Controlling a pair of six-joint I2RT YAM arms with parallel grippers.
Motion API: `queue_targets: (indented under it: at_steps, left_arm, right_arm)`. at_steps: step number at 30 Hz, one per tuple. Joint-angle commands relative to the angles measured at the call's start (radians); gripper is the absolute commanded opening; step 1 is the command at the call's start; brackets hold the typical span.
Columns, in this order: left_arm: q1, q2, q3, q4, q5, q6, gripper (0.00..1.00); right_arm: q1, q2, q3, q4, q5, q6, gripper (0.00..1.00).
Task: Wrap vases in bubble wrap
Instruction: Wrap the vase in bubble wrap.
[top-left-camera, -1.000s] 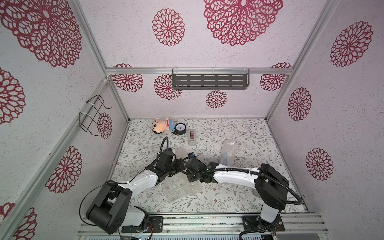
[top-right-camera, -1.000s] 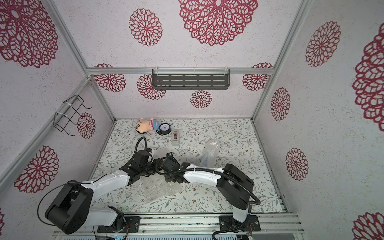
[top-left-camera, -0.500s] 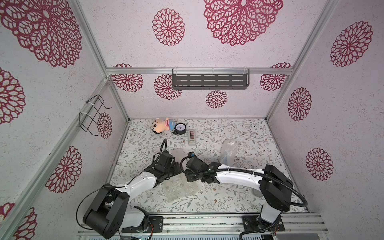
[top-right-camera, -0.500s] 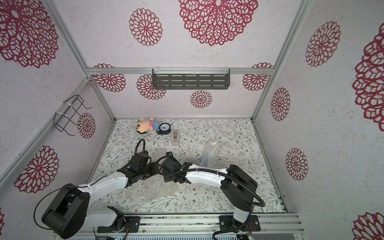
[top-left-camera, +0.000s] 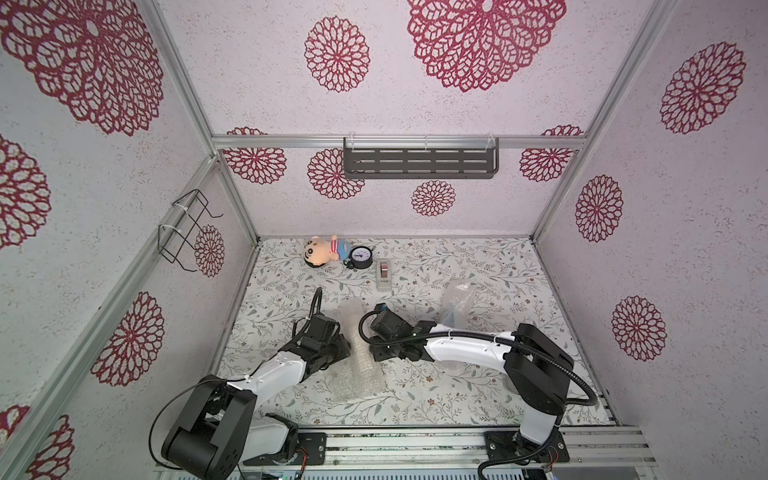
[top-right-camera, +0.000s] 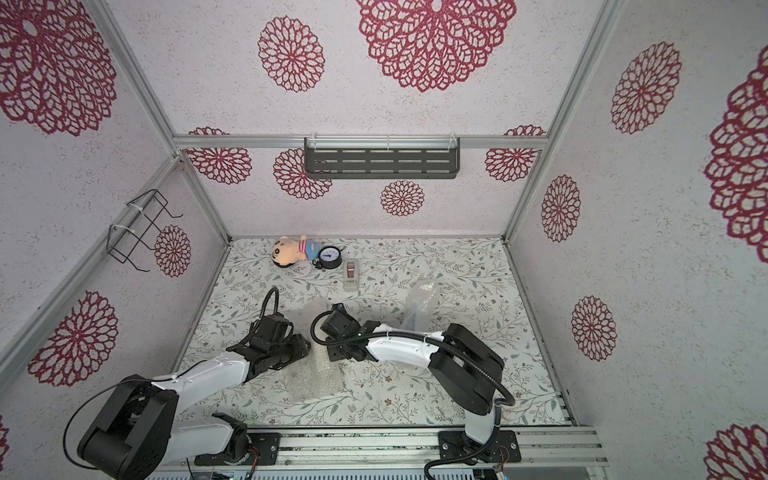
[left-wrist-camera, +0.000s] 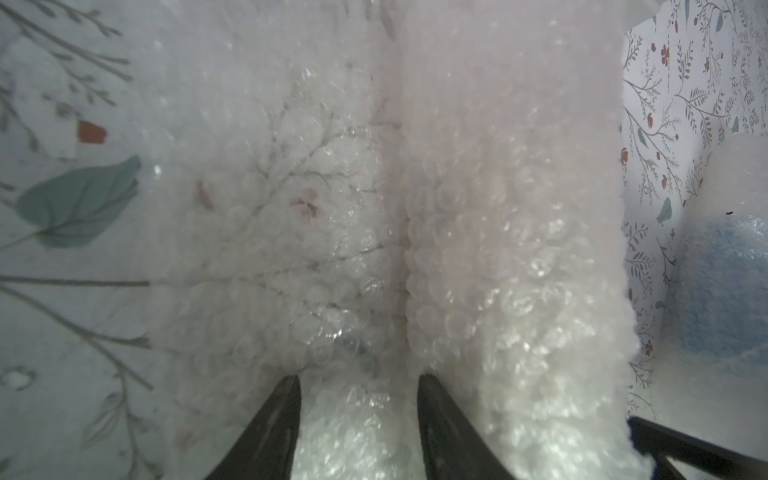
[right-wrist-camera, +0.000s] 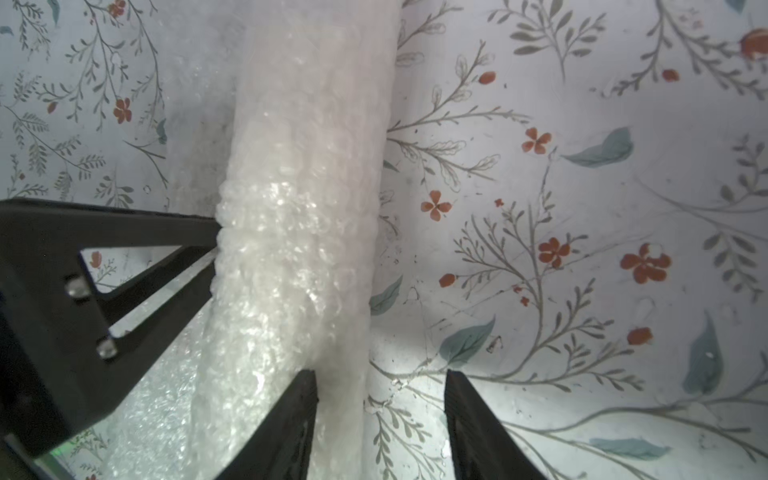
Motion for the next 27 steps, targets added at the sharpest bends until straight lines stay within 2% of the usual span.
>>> queue_targets:
  at_steps: [1,4,6,10,17,23,27]
  left_arm:
    - [0.022,-0.042,0.01,-0.056,0.017,0.002,0.5]
    - [0.051,-0.118,-0.001,-0.083,0.018,-0.014,0.52]
    - [0.084,-0.178,0.016,-0.166,0.019,-0.039,0.54]
    - [0.109,-0.283,0.007,-0.254,-0.06,-0.073,0.54]
    - [0.126,-0.264,-0.072,-0.173,0.041,-0.119,0.49]
    - [0.126,-0.215,-0.117,-0.11,0.076,-0.157,0.45]
    - [0.125,-0.185,-0.131,-0.049,0.097,-0.17,0.37]
  right_arm:
    - [0.007,0.015,0.032,0.0,-0.016,0.002,0.51]
    - [0.009,0.025,0.033,-0.009,-0.006,-0.001,0.51]
    - [0.009,0.028,0.035,-0.01,-0.01,-0.004,0.51]
    - [0.01,0.036,0.032,-0.006,-0.01,-0.004,0.51]
    - [0.012,0.042,0.032,-0.008,-0.007,-0.012,0.51]
    - [0.012,0.03,0.009,0.0,-0.001,-0.01,0.5]
    - [0.012,0.032,0.003,0.003,0.002,-0.008,0.49]
